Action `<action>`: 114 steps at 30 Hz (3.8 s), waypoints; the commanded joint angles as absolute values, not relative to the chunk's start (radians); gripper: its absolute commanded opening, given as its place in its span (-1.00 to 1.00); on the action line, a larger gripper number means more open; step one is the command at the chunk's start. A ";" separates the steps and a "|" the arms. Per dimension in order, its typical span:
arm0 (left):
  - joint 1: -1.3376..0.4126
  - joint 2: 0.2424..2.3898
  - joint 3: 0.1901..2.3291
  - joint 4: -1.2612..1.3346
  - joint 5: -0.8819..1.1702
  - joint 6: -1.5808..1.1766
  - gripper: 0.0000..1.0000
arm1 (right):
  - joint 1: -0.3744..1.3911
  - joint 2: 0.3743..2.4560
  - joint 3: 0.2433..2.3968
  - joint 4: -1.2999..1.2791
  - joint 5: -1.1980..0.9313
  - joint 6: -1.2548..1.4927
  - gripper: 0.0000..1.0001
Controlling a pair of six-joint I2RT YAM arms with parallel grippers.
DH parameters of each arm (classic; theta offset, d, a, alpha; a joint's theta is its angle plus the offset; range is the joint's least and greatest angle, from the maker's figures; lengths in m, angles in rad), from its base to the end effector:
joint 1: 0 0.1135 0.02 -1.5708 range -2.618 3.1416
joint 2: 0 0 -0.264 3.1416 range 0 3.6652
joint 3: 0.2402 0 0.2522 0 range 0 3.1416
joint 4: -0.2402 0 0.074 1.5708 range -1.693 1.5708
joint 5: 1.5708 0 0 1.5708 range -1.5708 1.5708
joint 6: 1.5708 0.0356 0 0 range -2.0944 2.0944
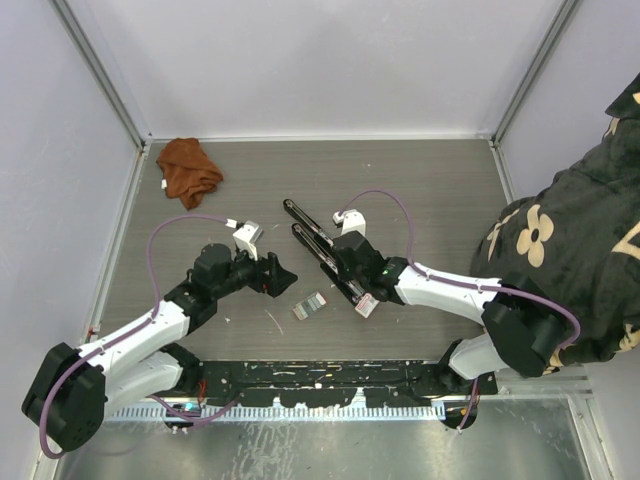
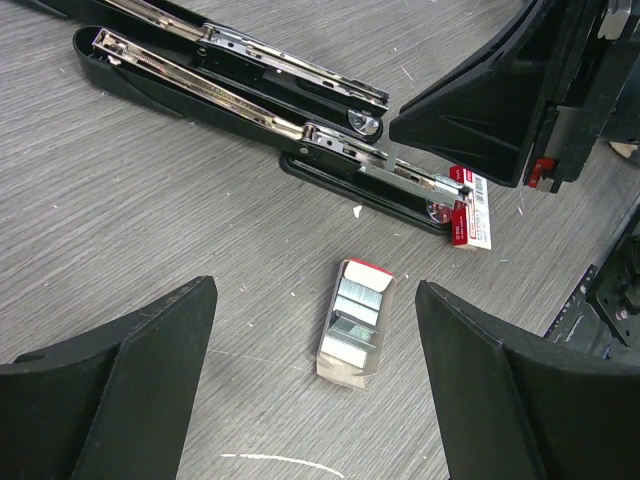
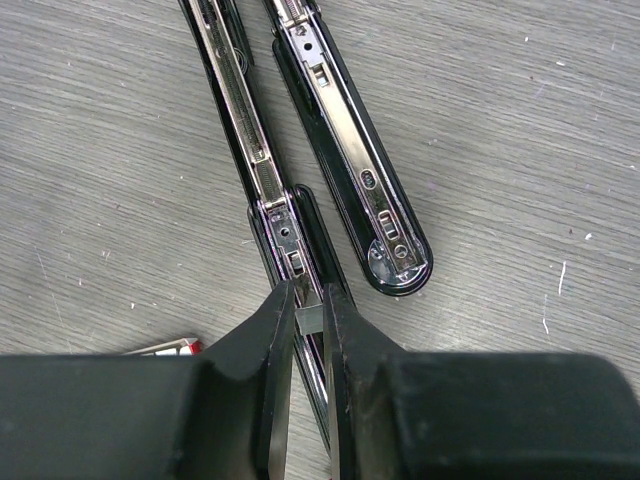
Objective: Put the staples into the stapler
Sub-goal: Install the staple into the stapler.
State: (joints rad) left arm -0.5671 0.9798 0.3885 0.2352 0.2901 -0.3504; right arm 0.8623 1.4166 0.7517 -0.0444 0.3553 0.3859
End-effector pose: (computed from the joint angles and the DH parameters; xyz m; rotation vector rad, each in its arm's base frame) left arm 0.1725 -0.1220 0.2083 0.4193 1.9719 -0.8799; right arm 0.1986 0.2127 0.2005 -0.3480 2.2146 0.2744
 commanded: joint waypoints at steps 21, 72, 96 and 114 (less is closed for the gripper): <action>-0.563 0.966 0.389 0.296 0.275 -0.340 0.65 | 0.869 1.422 0.736 0.010 0.397 0.368 -0.63; -0.563 0.977 0.387 0.305 0.278 -0.339 0.65 | 0.877 1.387 0.678 -0.010 0.334 0.370 -0.63; -0.563 0.971 0.385 0.302 0.276 -0.338 0.65 | 0.886 1.436 0.725 -0.031 0.322 0.345 -0.38; -0.563 0.984 0.361 0.331 0.250 -0.331 0.65 | 0.882 1.348 0.793 -0.185 0.343 0.443 -0.32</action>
State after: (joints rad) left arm -0.5671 0.9829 0.3637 0.2474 0.2726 -0.3500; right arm 0.8799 1.3903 0.7494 -0.1482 0.3218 0.3870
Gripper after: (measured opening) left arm 0.827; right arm 0.345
